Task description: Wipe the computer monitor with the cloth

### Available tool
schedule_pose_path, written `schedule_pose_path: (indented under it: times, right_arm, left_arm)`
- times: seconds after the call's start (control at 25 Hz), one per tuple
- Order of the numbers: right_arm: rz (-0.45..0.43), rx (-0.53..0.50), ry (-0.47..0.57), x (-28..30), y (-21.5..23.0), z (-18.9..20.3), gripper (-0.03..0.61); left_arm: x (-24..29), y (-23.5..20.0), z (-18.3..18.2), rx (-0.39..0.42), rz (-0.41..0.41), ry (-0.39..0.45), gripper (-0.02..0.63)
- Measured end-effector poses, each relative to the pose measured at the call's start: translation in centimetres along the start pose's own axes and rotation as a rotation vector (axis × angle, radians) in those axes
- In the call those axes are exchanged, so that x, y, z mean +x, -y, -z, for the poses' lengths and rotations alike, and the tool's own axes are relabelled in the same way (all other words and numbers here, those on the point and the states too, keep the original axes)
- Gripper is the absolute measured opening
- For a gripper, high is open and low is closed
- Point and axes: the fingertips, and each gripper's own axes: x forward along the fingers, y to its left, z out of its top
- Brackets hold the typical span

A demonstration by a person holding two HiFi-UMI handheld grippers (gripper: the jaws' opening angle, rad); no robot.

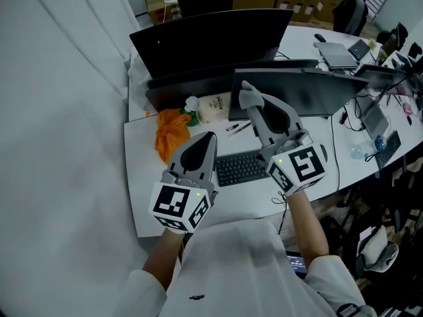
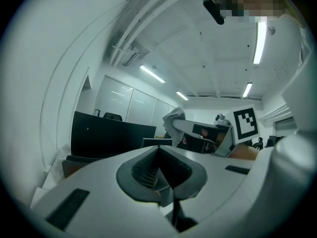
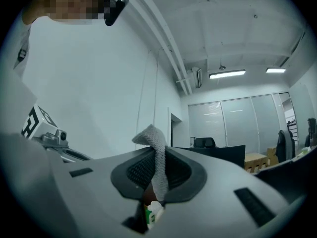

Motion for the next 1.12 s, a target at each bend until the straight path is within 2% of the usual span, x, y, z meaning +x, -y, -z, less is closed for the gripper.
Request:
schedule_pose_path:
  times: [0.24,0.44,0.64,1.12]
  right_arm:
    - [0.032,0.01,-0.016,3.2,2.4,-0.6,0.041]
    - [0.039,0.023,-0.094,6.1,4.0,1.0,0.043]
    - [0.081,-0.002,-0.175,8.3,6.0,3.1,0.043]
    - [0.043,0.039,-0.323,10.8,6.8,7.5,0.043]
  left_arm:
    - [2.0,-0.4,-1.7,0.027,0.006,0.024,0.018]
    - [3.6,-0.7,-2.7,0.049,0.014,0.047,0.018]
    - [4.9,-0.8,-2.2,0.051,0.011,0.023,0.018]
    - [6.7,-1.2,-0.7,0.043,-0.008,-0.012,0.018]
